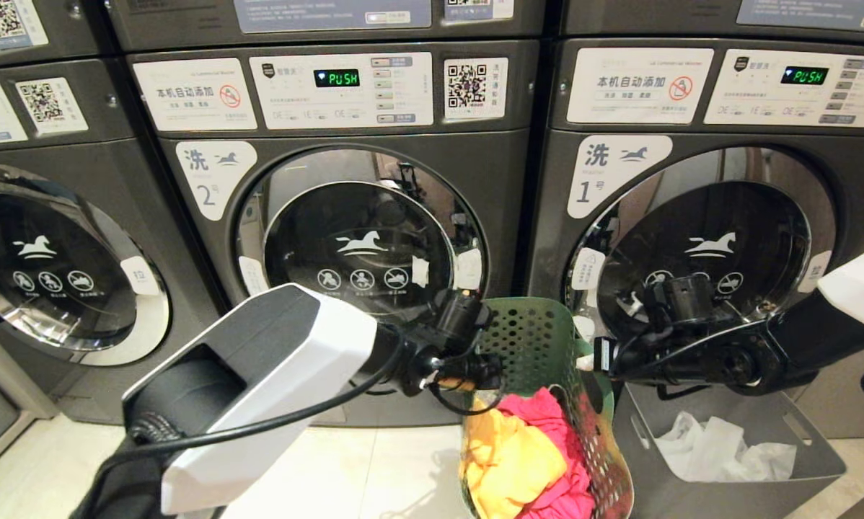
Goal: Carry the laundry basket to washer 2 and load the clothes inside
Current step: Pick up the clothes basket and put it beside the washing machine
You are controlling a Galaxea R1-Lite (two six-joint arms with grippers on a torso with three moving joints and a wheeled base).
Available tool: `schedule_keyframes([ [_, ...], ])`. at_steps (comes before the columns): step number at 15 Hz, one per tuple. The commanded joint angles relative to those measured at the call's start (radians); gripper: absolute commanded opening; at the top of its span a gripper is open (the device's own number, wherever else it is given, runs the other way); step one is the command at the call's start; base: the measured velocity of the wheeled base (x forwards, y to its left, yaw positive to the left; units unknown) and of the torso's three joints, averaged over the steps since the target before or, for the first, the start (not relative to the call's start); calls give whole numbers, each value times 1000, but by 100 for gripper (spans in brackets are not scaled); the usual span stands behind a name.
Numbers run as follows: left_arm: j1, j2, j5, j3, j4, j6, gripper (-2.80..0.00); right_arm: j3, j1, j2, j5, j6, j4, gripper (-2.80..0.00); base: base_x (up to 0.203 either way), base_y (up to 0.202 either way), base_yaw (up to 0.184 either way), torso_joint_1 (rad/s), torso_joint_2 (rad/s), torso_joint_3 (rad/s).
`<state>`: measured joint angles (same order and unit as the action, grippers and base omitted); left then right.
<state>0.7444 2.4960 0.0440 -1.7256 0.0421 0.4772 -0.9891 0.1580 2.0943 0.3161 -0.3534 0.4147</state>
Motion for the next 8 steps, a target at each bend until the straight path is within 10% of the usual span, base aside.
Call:
schedule_keyframes([
  [1, 25, 73, 0, -92, -20, 3, -280, -2, -25, 33, 3, -1, 3, -280, 0, 0, 0, 0, 0, 0],
  [8, 91, 127, 2, -158, -33, 3, -280, 5, -52, 43, 0, 3, 1, -280, 0, 0, 0, 1, 1, -21],
])
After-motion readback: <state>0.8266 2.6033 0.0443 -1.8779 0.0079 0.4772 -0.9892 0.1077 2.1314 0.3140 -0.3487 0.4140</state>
